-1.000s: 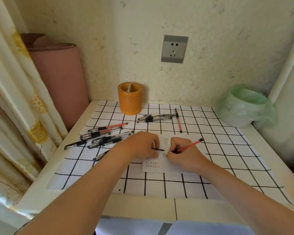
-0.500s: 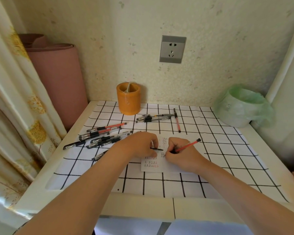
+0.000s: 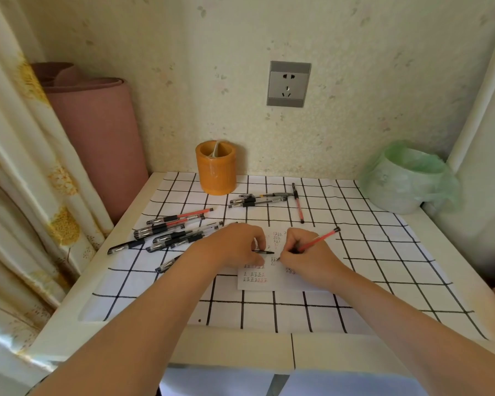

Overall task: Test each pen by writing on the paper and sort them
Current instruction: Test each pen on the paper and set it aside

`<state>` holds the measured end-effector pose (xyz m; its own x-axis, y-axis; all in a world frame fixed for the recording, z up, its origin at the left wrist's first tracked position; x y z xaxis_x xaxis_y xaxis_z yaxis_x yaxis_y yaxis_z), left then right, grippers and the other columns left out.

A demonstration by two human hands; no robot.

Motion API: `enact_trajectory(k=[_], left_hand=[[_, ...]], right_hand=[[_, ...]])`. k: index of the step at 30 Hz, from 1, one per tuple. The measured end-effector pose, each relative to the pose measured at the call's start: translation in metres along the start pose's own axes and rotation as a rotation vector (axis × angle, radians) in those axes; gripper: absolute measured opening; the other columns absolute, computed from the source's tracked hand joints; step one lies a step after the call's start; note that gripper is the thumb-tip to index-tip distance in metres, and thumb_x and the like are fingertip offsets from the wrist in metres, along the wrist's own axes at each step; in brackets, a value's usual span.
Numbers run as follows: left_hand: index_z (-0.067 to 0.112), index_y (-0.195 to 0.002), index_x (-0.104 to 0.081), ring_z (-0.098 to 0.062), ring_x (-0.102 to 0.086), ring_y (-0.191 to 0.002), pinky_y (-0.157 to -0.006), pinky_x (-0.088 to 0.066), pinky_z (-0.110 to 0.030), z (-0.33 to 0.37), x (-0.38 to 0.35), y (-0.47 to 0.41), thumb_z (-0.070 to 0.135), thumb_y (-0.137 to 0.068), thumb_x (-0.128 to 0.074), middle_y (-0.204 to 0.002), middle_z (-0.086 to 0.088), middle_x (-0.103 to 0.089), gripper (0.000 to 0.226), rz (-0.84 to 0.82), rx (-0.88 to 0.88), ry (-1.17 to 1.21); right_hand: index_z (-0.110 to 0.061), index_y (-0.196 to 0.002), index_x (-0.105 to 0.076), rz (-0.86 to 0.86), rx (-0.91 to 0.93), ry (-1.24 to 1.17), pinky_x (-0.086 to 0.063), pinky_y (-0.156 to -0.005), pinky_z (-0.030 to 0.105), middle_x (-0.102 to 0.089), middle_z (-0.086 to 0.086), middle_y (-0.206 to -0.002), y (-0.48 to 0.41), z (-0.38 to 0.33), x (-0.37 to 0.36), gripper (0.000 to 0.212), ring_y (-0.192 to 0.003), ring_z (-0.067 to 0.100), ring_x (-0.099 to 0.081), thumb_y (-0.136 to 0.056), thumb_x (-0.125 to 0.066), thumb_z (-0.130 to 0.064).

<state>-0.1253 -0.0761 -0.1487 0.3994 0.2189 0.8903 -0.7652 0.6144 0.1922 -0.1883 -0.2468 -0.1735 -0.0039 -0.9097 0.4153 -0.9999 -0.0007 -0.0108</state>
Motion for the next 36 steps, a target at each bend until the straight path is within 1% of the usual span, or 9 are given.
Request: enact_trajectory(k=[5,9,13,17,20,23,26,30,36], left_hand=[[0.029,-0.108,-0.060,-0.007,-0.052,-0.088,-0.072,-0.042,-0.021,-0.004,0.004,0.001,0.030,-0.087,-0.069,-0.094,0.015,-0.052,0.022,-0.031,-0.020,-0.003],[0.030,-0.102,-0.060,-0.008,-0.054,-0.091,-0.076,-0.045,-0.022,-0.006,0.003,-0.001,0.025,-0.089,-0.067,-0.100,0.013,-0.056,0.015,-0.023,-0.022,-0.012],[0.024,-0.113,-0.064,-0.009,-0.054,-0.099,-0.081,-0.043,-0.021,-0.006,0.009,-0.001,0.022,-0.096,-0.055,-0.112,0.008,-0.060,0.018,0.016,-0.009,0.003],[0.027,-0.108,-0.063,-0.010,-0.057,-0.098,-0.076,-0.045,-0.021,-0.012,0.017,-0.001,0.023,-0.099,-0.050,-0.109,0.009,-0.064,0.017,0.069,0.039,0.070],[0.027,-0.107,-0.064,-0.004,-0.056,-0.089,-0.066,-0.039,-0.015,-0.013,0.021,-0.001,0.022,-0.100,-0.049,-0.102,0.010,-0.065,0.017,0.128,0.041,0.142],[0.027,-0.110,-0.064,-0.001,-0.054,-0.083,-0.066,-0.038,-0.013,-0.012,0.024,-0.001,0.024,-0.100,-0.051,-0.101,0.012,-0.063,0.017,0.174,0.046,0.213],[0.027,-0.108,-0.063,-0.003,-0.057,-0.083,-0.068,-0.042,-0.018,-0.012,0.025,-0.001,0.024,-0.099,-0.053,-0.100,0.010,-0.064,0.014,0.201,0.055,0.262],[0.025,-0.100,-0.063,-0.010,-0.061,-0.085,-0.076,-0.051,-0.025,-0.012,0.027,0.000,0.023,-0.097,-0.056,-0.093,0.007,-0.068,0.007,0.228,0.062,0.310],[0.026,-0.096,-0.062,-0.006,-0.061,-0.082,-0.071,-0.047,-0.022,-0.008,0.028,0.002,0.022,-0.098,-0.055,-0.091,0.009,-0.068,0.008,0.209,0.051,0.318]], right_hand=[[-0.006,-0.092,-0.062,0.132,-0.088,-0.321,-0.035,-0.039,0.023,-0.070,0.012,-0.074,0.000,-0.008,0.009,0.002,-0.048,0.020,-0.053,-0.092,-0.063,-0.004],[-0.013,-0.109,-0.068,0.171,-0.060,-0.352,-0.043,-0.041,0.028,-0.074,0.013,-0.090,-0.004,-0.013,0.015,0.022,-0.055,0.025,-0.063,-0.098,-0.054,-0.001],[-0.015,-0.131,-0.060,0.124,-0.043,-0.442,-0.056,-0.056,0.037,-0.070,0.013,-0.112,-0.007,-0.022,0.024,0.038,-0.077,0.030,-0.072,-0.102,-0.044,0.004],[-0.006,-0.130,-0.060,0.038,-0.136,-0.736,-0.057,-0.062,0.042,-0.067,0.021,-0.115,-0.010,-0.032,0.032,0.034,-0.079,0.036,-0.069,-0.101,-0.044,-0.001],[-0.002,-0.122,-0.064,-0.010,-0.194,-0.779,-0.056,-0.062,0.042,-0.065,0.017,-0.105,-0.010,-0.038,0.034,0.029,-0.076,0.033,-0.066,-0.099,-0.048,-0.008],[-0.009,-0.117,-0.058,0.006,-0.172,-0.590,-0.053,-0.055,0.037,-0.064,0.014,-0.100,-0.013,-0.038,0.034,0.025,-0.062,0.025,-0.061,-0.100,-0.043,0.001],[-0.026,-0.120,-0.045,0.043,-0.089,-0.137,-0.047,-0.054,0.031,-0.072,0.001,-0.096,-0.015,-0.034,0.034,0.033,-0.055,0.017,-0.055,-0.097,-0.052,-0.003],[-0.035,-0.113,-0.067,0.099,0.033,0.463,-0.045,-0.072,0.025,-0.071,-0.017,-0.096,-0.018,-0.026,0.035,0.023,-0.072,-0.004,-0.055,-0.092,-0.067,-0.026],[-0.035,-0.108,-0.070,0.104,0.078,0.550,-0.052,-0.088,0.028,-0.071,-0.020,-0.105,-0.015,-0.035,0.027,0.019,-0.095,0.001,-0.063,-0.095,-0.061,-0.024]])
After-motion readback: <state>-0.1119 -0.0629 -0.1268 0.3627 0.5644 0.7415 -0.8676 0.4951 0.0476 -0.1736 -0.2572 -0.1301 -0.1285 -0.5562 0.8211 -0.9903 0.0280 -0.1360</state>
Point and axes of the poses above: each hand's wrist, its own y-axis away from the middle knuckle, its own x-axis out of the back of the hand, z = x × y, the point moved 2 cm from there along -y, towards the middle knuckle
